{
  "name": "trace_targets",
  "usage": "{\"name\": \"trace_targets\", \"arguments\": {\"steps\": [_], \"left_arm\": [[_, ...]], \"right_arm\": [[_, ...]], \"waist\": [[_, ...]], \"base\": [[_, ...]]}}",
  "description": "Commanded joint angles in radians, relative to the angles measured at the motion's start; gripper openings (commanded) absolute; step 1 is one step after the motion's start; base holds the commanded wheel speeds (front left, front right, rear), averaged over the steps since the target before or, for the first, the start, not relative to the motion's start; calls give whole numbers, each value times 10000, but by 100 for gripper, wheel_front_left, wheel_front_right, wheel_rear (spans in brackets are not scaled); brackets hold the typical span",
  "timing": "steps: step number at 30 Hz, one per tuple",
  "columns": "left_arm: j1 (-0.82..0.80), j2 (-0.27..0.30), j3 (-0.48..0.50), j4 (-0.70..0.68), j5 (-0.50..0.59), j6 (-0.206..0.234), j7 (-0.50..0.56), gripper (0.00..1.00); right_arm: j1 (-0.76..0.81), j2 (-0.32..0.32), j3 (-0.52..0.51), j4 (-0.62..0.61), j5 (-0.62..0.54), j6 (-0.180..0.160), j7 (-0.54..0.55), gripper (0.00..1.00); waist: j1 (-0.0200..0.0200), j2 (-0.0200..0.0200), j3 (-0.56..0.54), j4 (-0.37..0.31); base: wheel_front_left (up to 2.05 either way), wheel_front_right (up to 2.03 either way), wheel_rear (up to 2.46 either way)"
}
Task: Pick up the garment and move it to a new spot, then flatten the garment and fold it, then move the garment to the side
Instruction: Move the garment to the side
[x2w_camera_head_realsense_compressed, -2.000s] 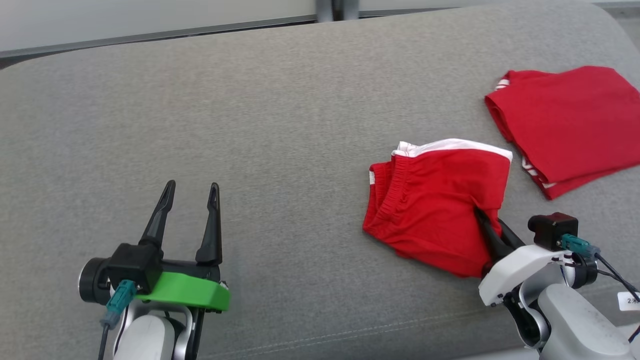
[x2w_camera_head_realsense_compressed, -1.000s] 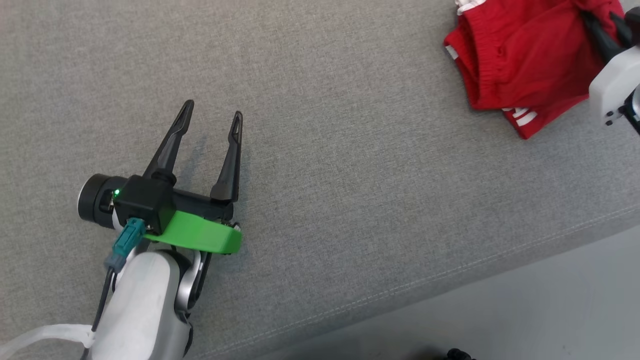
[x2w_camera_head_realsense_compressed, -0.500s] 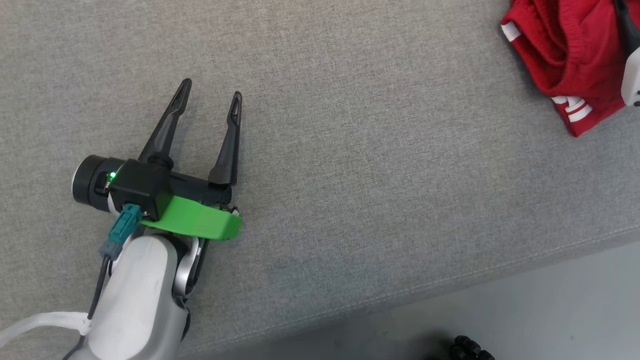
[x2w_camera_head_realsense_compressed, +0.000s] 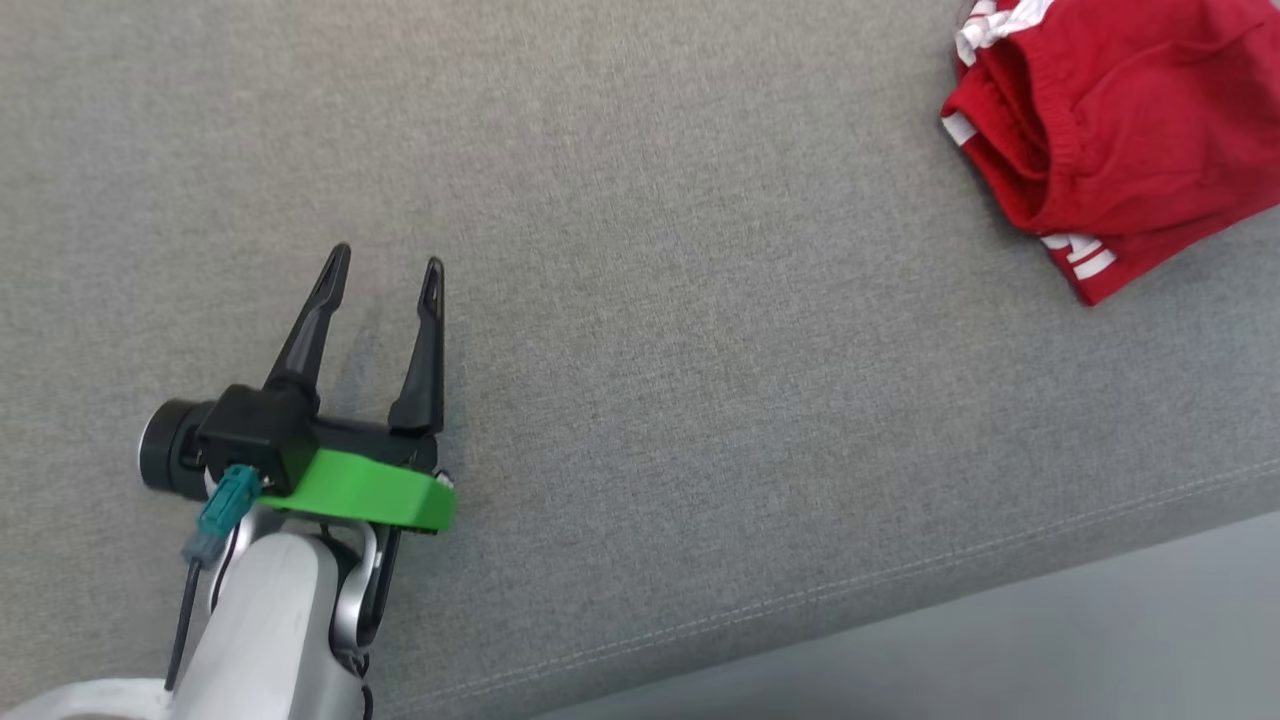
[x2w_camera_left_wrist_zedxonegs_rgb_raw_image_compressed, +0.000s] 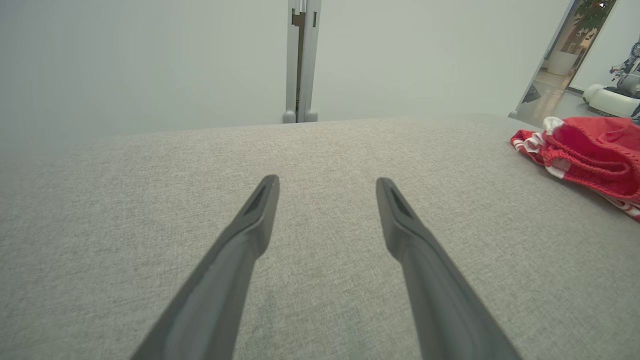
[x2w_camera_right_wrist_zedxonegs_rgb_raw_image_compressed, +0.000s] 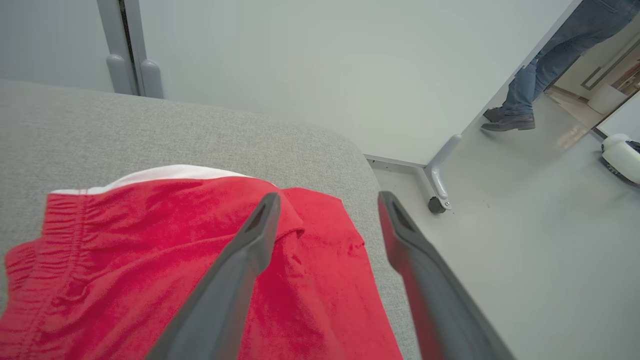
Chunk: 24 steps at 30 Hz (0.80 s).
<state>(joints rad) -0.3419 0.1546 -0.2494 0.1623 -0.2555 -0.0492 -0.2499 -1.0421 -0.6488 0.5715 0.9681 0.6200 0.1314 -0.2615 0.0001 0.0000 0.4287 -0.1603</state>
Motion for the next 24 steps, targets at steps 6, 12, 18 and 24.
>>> {"name": "trace_targets", "arguments": {"steps": [6,12,18,24], "left_arm": [[894,81,393,43,-265,308,-111,100],[1686,250,687,-153,-355,558,-132,100],[2331,391,768,-352,-517,634,-93,100],[2976,355,780,-411,-672,712,-75,100]], "right_arm": [[2412,1005,-2396,-2231,-928,-16,-31,100],[5173,2636,-4116,-4693,-2013,-15,-34,100],[7086,4031,-4585,-6458,-2928,-15,-33,100],[8514,4896,-4809,-7470,-3683,-15,-34,100]], "waist": [[-1,0,-1803,419],[-1,0,-2682,723],[-1,0,-3274,884],[-1,0,-3892,998]], "base": [[0,0,0],[0,0,0],[0,0,0],[0,0,0]]}}
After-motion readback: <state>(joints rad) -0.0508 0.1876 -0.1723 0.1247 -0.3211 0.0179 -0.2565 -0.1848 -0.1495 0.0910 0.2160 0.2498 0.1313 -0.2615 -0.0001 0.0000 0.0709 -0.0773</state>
